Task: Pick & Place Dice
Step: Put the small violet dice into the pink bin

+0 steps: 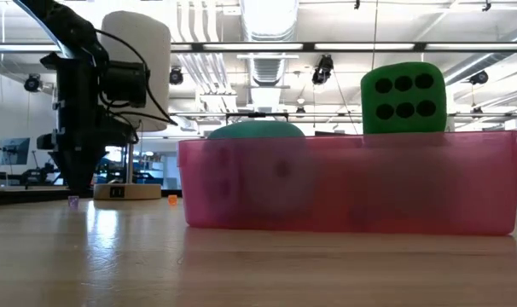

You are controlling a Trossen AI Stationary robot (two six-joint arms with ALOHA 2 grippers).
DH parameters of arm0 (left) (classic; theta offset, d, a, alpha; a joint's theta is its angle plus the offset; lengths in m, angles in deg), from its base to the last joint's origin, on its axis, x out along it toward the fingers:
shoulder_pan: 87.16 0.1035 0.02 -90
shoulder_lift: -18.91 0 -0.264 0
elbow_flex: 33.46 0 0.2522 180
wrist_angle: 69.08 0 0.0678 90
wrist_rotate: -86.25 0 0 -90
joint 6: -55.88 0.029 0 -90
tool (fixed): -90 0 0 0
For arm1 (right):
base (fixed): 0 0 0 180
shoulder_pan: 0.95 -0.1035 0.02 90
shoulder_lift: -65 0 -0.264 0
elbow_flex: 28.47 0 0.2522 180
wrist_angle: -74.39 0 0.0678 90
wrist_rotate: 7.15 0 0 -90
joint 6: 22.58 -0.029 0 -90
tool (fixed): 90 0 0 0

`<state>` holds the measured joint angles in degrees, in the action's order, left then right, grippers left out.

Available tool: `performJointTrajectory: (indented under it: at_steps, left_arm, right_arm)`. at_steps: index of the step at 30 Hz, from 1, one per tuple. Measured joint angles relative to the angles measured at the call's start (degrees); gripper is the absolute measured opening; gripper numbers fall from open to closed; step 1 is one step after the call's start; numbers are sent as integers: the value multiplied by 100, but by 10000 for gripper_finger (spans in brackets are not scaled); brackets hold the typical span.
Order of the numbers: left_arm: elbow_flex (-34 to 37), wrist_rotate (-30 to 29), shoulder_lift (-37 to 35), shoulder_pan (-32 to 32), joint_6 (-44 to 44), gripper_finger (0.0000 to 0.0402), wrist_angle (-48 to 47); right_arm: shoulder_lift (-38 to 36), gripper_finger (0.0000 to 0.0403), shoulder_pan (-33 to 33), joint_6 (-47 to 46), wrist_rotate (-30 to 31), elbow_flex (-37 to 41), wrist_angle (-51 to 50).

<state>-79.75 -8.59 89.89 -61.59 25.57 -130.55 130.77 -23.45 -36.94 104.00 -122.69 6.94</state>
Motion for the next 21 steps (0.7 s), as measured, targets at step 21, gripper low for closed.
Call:
performJointTrajectory:
  at_steps: [21]
  left_arm:
    - [429, 339, -7, 4, -318, 122, 165]
  right_arm:
    - [0, 103, 2, -2, -7, 2, 13]
